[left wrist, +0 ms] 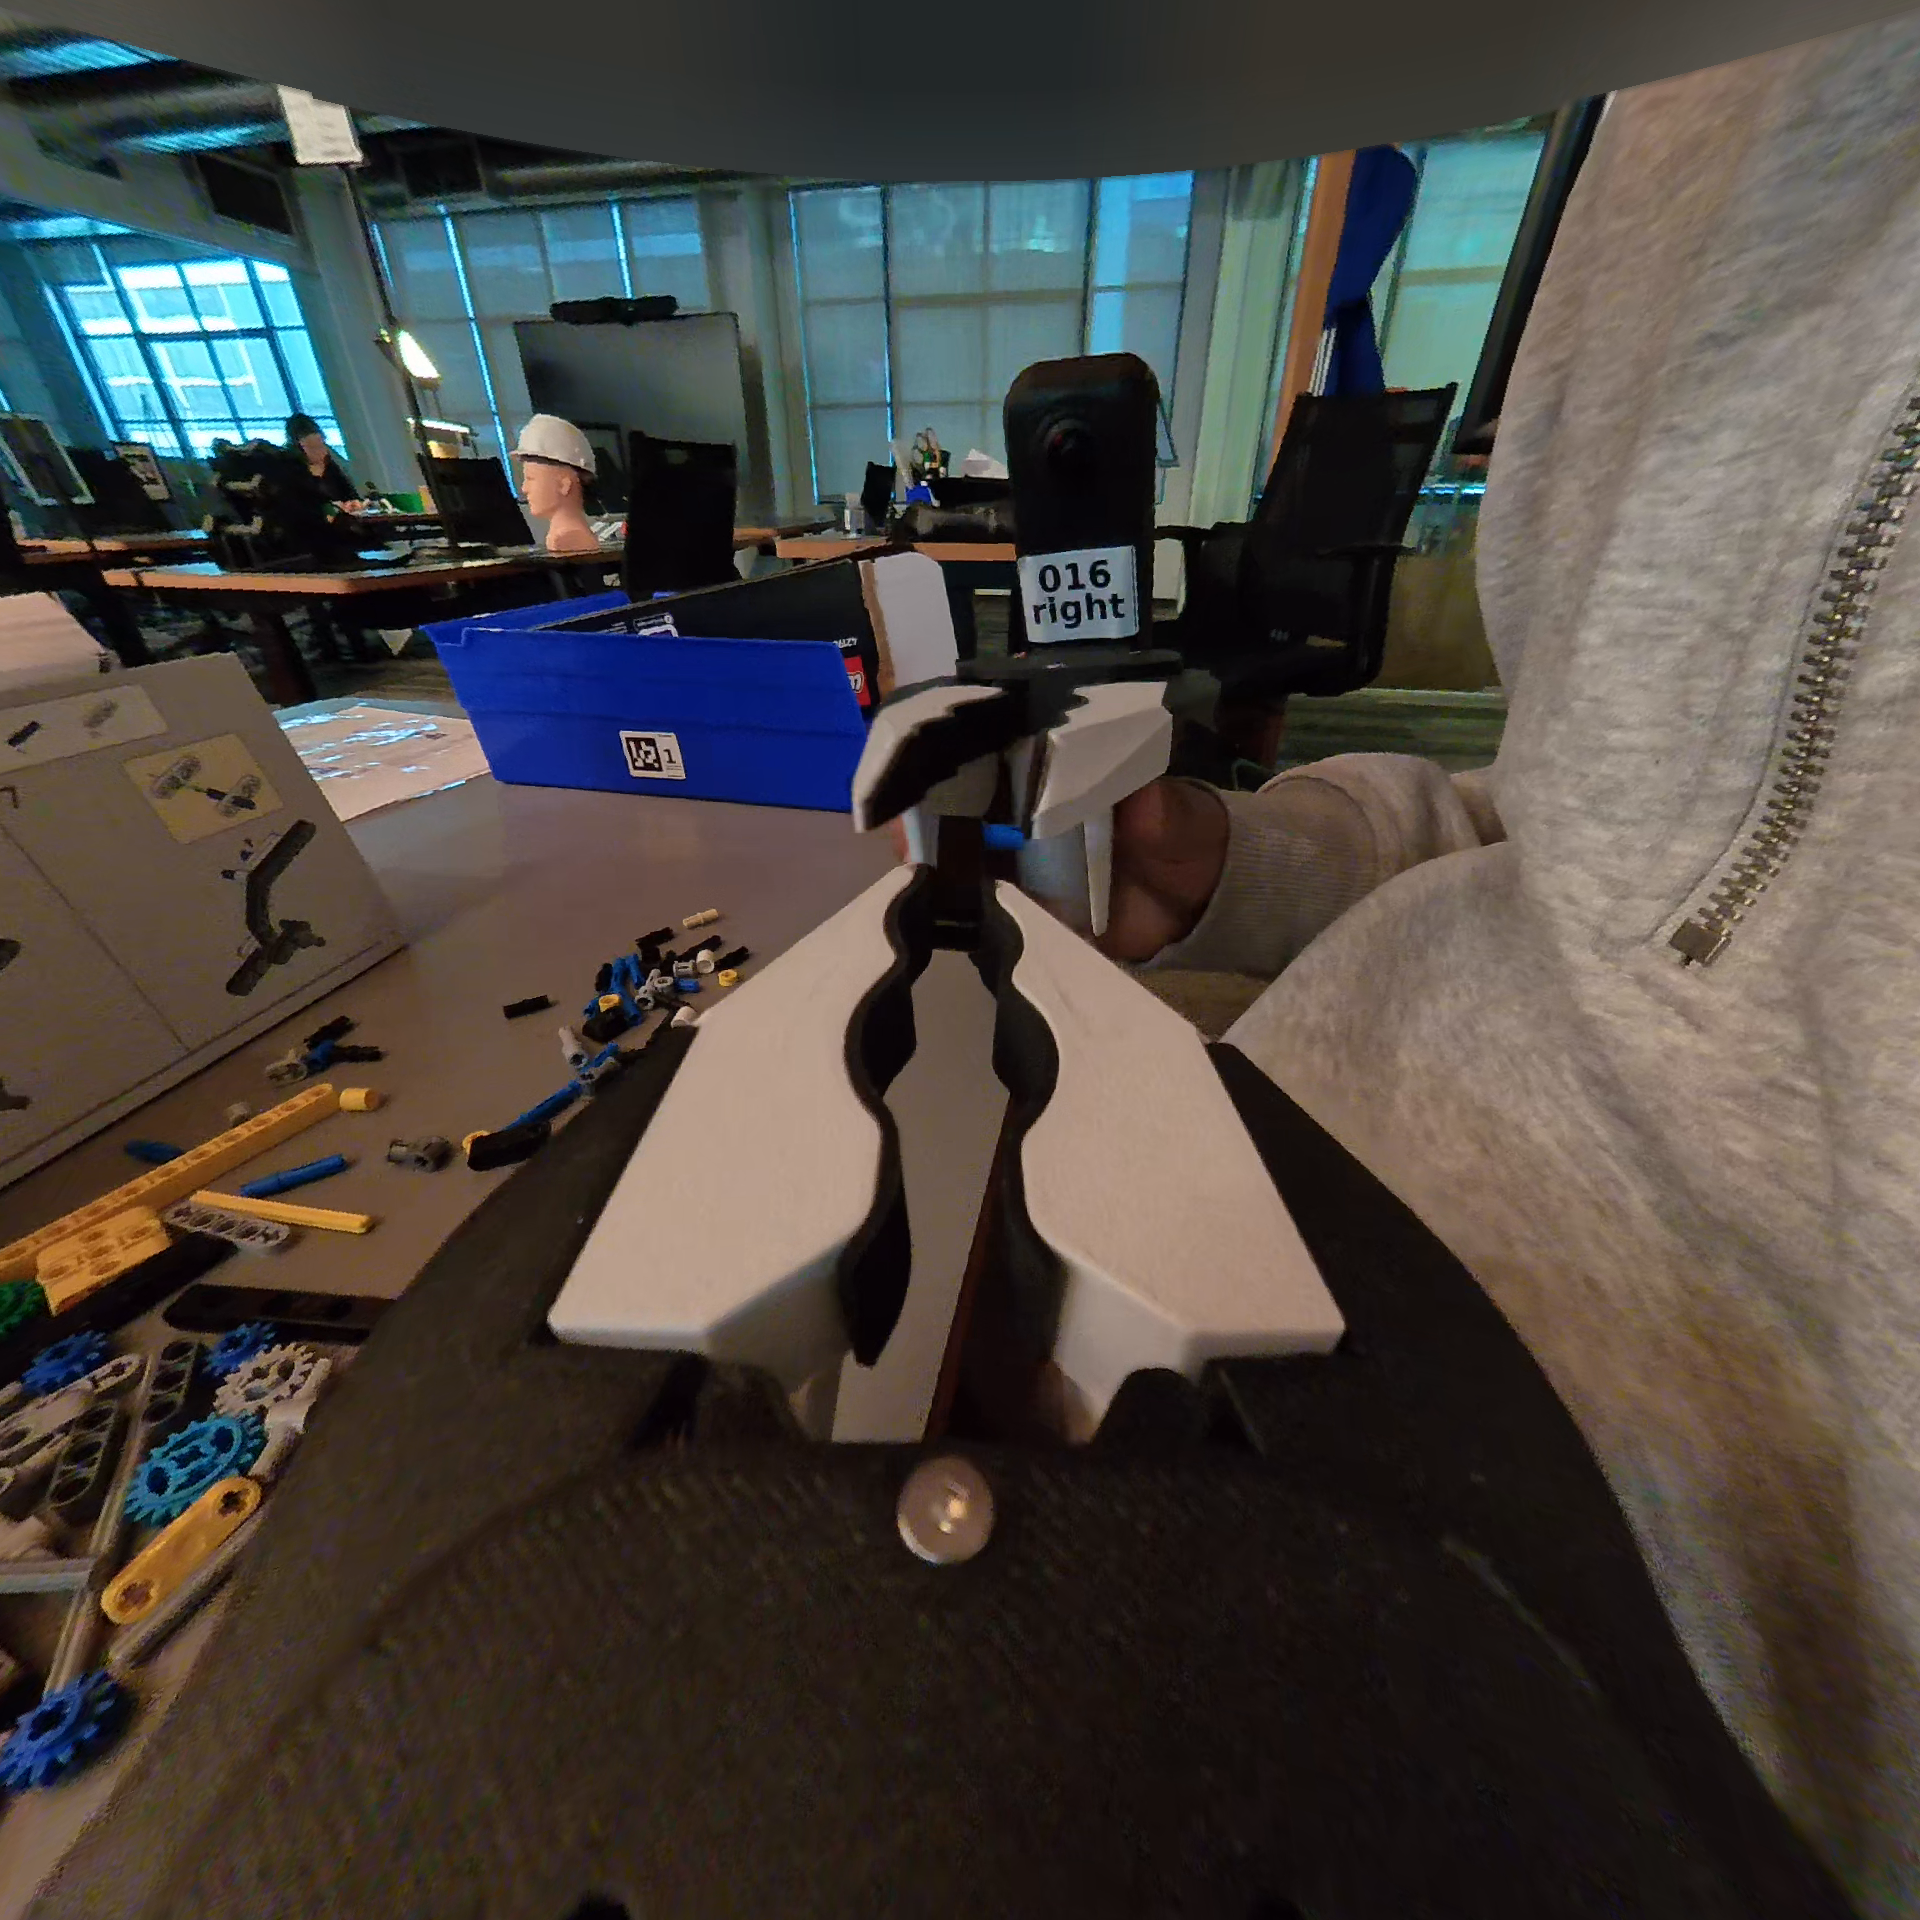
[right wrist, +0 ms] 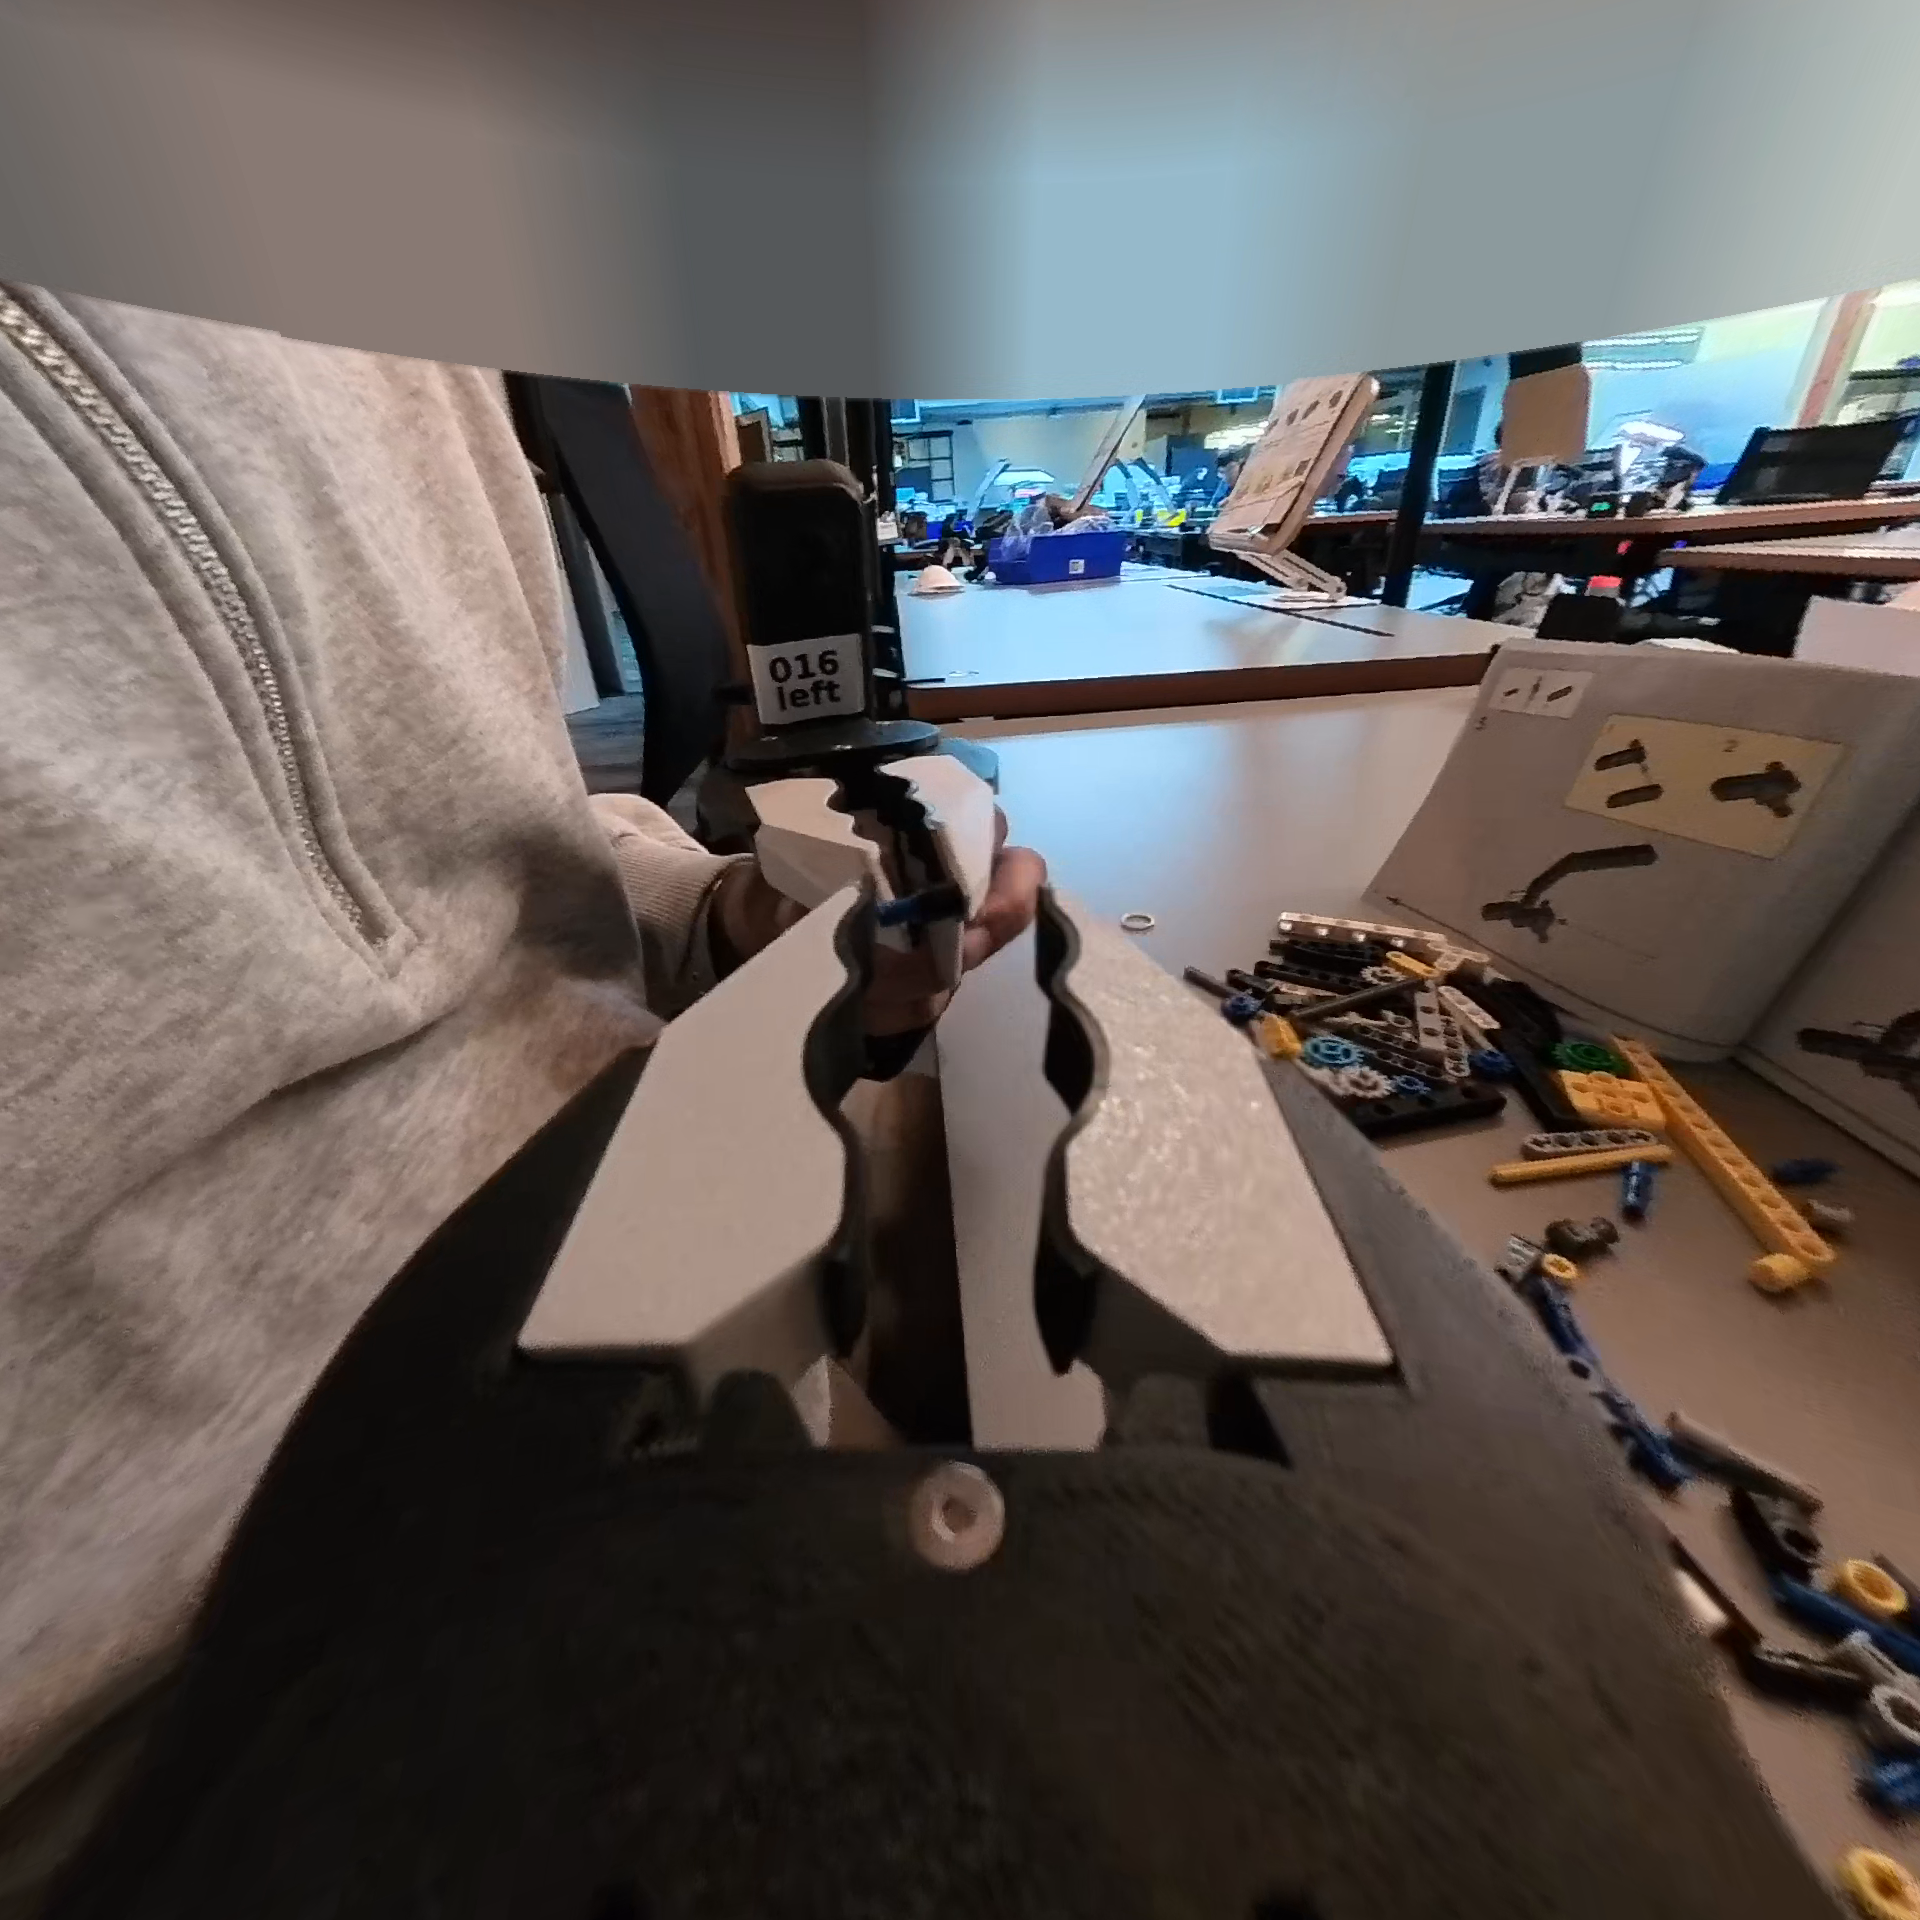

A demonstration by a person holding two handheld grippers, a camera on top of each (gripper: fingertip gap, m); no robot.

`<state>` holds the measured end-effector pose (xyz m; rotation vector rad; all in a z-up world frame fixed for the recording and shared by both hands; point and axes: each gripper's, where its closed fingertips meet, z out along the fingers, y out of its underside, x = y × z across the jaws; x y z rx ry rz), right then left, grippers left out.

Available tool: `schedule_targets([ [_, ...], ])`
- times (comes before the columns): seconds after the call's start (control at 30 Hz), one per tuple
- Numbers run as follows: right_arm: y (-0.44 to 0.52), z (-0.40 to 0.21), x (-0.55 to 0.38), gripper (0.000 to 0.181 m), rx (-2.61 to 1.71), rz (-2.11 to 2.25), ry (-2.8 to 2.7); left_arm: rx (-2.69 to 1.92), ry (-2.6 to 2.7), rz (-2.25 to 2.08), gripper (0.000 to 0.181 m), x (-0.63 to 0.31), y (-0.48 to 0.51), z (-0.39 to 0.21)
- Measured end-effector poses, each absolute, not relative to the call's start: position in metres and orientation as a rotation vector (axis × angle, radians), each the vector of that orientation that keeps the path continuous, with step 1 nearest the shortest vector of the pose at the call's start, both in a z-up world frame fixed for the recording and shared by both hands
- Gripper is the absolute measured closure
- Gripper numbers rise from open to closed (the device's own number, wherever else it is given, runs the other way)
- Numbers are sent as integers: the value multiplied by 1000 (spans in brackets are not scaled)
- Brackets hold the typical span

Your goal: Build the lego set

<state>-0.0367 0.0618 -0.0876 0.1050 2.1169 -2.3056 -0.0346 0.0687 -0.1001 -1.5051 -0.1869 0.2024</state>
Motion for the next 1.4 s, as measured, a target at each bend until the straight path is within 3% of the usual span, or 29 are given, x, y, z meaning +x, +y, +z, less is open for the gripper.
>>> schedule_targets([
  [0.4, 65, -87, -34, 151, 100, -2265, 2065, -1493, -217, 143, 175, -36, 67, -101],
  [0.67, 63, -91, -28, 167, 51, -2246, 2092, -1502, -207, 105, 175, -32, 71, -104],
  [1.4, 62, -95, -32, 168, 80, -2272, 2136, -1510, -232, 117, 175, -36, 69, -108],
])
